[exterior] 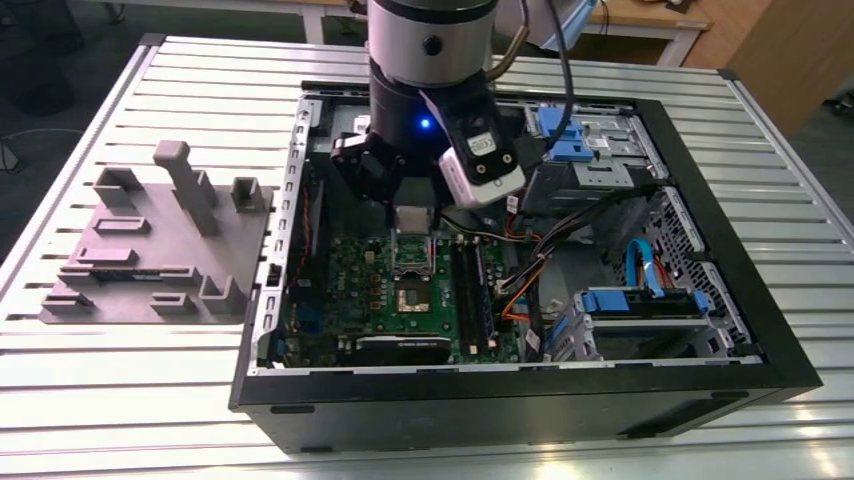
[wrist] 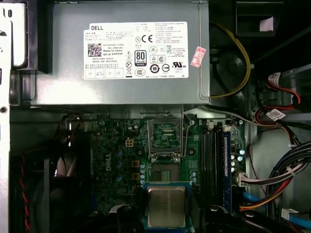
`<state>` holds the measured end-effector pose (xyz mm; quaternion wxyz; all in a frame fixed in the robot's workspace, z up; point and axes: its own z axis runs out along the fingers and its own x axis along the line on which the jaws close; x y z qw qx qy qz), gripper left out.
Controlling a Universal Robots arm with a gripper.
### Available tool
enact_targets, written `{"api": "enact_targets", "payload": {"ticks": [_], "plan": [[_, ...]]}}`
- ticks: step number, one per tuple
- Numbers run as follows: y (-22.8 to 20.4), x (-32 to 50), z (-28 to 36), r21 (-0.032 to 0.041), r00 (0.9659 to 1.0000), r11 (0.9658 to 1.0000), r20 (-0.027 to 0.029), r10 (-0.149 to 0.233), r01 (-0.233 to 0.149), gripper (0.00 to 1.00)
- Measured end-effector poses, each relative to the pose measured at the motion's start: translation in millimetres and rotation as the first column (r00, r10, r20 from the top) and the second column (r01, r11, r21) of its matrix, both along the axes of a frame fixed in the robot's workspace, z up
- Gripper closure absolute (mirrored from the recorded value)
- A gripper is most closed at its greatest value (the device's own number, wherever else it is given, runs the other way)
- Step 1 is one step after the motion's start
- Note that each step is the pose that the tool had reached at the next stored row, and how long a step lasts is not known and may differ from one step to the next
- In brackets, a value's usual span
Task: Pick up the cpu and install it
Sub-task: 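Place the cpu into insertion slot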
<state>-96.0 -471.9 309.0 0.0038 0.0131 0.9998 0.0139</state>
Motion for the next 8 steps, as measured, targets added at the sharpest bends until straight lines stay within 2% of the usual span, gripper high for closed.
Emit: {"api": "enact_targets", "payload": {"ticks": [3, 8], "plan": [[-0.3, 0.0, -5.4, -0.0001, 1.0, 1.0, -0.0027, 0.001, -0.001, 0.53], [-0.6, 0.0, -14.2, 0.0001, 1.0, 1.0, -0.003, 0.001, -0.001, 0.53]]}}
